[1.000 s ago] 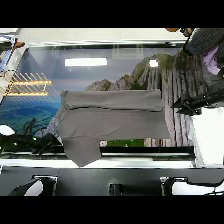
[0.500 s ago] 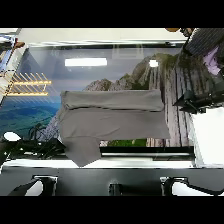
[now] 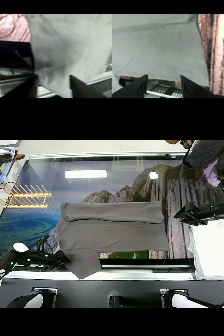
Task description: Fold the clothes and pants, and hang the long-sleeved shirts on hangers.
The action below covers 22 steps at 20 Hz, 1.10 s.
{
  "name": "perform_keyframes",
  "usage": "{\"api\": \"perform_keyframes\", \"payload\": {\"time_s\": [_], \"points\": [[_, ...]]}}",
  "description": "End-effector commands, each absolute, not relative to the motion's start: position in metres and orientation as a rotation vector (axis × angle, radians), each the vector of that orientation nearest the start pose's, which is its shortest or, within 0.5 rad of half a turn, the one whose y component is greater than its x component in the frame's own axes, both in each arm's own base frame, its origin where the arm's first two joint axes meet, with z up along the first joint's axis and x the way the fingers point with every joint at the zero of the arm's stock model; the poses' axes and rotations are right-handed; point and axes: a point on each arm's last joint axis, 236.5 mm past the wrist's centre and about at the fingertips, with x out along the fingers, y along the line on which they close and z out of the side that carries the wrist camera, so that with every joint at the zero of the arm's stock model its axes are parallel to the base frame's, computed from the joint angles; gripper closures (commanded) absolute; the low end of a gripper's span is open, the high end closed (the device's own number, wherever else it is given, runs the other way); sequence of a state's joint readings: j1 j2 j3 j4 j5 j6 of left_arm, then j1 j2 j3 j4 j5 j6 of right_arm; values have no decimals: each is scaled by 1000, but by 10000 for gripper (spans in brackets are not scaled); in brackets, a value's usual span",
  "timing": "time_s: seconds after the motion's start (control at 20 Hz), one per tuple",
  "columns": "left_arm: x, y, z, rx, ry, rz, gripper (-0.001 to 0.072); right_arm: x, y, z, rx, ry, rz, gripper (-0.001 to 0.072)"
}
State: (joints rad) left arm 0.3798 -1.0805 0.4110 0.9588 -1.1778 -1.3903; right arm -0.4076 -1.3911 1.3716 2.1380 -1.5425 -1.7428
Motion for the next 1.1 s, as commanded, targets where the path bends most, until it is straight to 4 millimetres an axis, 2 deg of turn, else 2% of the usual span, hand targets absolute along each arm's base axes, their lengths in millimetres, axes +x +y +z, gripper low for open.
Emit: {"api": "perform_keyframes", "payload": {"time_s": [0.0,0.05,0.1,0.15,0.35,0.5,0.7,0.8,0.9,1.05], "points": [[195,-57,-112,-858,1599,-59,518,368,-21,61,597,1356,233,232],[195,-57,-112,-858,1599,-59,613,367,-21,64,594,1349,230,232],[195,-57,-112,-858,1599,-59,669,366,-22,66,584,1343,225,232],[195,-57,-112,-858,1599,-58,689,365,-23,68,578,1340,223,232],[195,-57,-112,-857,1599,-58,689,355,-32,51,559,1406,180,233],[195,-57,-112,-857,1599,-59,689,339,-24,17,627,1545,206,233],[193,-58,-111,-859,1608,-64,690,313,-26,-31,644,1709,189,231],[192,-58,-111,-860,1611,-67,690,299,-26,-49,651,1781,177,230],[192,-58,-111,-860,1611,-67,690,287,-37,-66,606,1828,127,229],[192,-58,-111,-860,1611,-67,689,279,-38,-77,597,1841,110,229]]}}
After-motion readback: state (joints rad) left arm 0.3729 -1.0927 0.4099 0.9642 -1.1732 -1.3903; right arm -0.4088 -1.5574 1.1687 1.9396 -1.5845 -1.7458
